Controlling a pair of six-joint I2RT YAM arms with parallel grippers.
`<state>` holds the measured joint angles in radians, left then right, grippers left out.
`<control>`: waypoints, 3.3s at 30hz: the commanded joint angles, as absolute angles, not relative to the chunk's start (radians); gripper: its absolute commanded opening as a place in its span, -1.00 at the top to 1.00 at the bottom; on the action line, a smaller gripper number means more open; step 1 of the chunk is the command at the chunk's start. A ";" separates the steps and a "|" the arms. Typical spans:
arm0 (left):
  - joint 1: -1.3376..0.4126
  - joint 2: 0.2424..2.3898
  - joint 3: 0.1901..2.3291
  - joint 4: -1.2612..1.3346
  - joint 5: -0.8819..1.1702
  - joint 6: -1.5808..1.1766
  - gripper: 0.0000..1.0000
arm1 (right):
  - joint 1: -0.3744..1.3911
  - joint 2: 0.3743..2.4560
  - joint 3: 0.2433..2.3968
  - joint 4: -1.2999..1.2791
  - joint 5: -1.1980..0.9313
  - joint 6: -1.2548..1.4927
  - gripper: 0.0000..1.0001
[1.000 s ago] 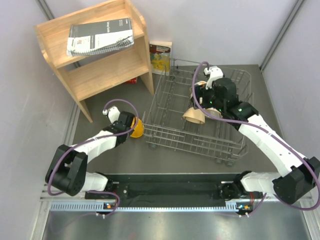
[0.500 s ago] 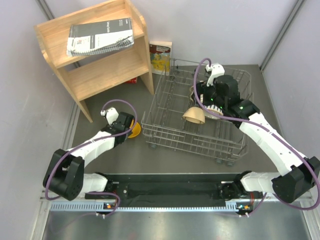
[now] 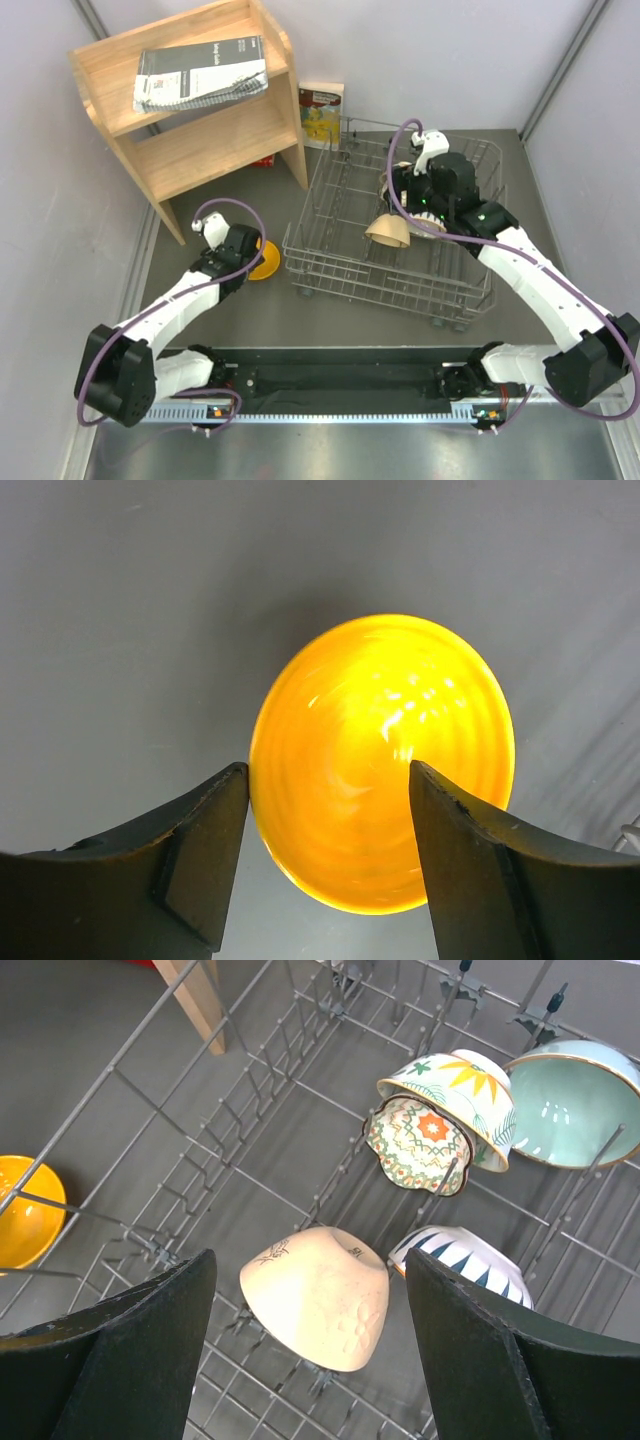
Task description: Unload the bowls from the dish rack
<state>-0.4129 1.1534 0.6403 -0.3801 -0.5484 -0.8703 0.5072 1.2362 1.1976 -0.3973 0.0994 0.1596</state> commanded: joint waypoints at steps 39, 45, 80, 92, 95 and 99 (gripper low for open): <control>-0.411 0.821 0.716 -0.460 -0.604 -0.830 -0.45 | 0.693 1.474 1.140 -0.552 0.448 0.178 -0.66; -0.411 0.773 0.707 -0.483 -0.617 -0.807 -0.44 | 0.689 1.523 1.183 -0.519 0.532 0.143 -0.64; -0.411 0.847 0.669 -0.407 -0.529 -0.788 -0.41 | 0.719 1.474 1.126 -0.345 0.655 0.012 0.90; -0.411 0.907 0.692 -0.382 -0.491 -0.779 -0.39 | 0.742 1.373 1.094 -0.288 0.721 -0.043 1.00; -0.411 0.905 0.687 -0.382 -0.485 -0.781 -0.38 | 0.742 1.341 1.107 -0.272 0.736 -0.064 1.00; -0.411 0.894 0.681 -0.385 -0.482 -0.782 -0.37 | 0.744 1.313 1.140 -0.265 0.753 -0.087 1.00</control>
<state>-0.4129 0.9073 0.6762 -0.4187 -0.4866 -0.7902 0.7280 1.4651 1.0470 -0.4282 0.6449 -0.0689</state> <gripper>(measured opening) 0.688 0.143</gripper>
